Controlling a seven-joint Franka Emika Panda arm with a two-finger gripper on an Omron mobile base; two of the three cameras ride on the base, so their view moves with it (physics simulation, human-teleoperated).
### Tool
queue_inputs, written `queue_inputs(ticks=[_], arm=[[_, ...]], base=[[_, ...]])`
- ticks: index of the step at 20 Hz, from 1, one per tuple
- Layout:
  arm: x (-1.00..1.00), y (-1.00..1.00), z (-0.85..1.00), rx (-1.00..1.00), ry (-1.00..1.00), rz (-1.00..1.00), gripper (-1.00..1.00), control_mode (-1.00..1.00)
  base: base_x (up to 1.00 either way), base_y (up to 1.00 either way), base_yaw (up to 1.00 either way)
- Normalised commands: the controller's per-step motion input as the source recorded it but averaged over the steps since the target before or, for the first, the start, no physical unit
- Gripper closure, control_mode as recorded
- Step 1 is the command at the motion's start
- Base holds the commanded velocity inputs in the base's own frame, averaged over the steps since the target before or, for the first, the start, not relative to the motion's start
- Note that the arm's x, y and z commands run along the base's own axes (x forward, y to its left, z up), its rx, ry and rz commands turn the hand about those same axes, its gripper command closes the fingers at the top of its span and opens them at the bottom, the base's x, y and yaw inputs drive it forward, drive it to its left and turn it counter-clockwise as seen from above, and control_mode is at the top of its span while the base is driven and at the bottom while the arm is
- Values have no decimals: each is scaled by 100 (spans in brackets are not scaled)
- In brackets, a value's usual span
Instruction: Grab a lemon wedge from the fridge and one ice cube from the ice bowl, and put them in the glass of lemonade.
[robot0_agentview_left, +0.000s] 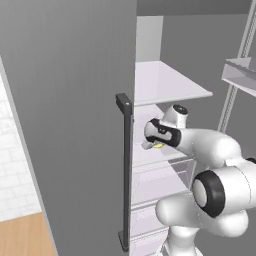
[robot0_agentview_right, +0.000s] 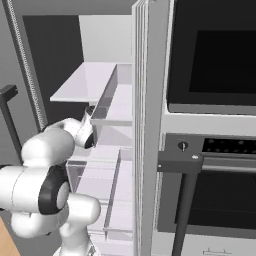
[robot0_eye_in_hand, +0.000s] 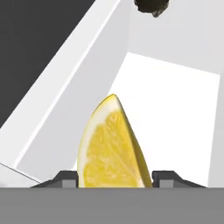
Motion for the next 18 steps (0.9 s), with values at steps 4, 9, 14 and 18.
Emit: queue_inputs(ticks=[4,9,14,18], arm=[[-64,-25,100,0,4,0,100,-100],[-83,-13,90,0,8,0,100,-100],[-79,-1,94,0,3,-2,100,-100],[-69,0,98,-2,0,-6,100,-100]], base=[[0,0,0],[0,0,0],[0,0,0],[0,0,0]])
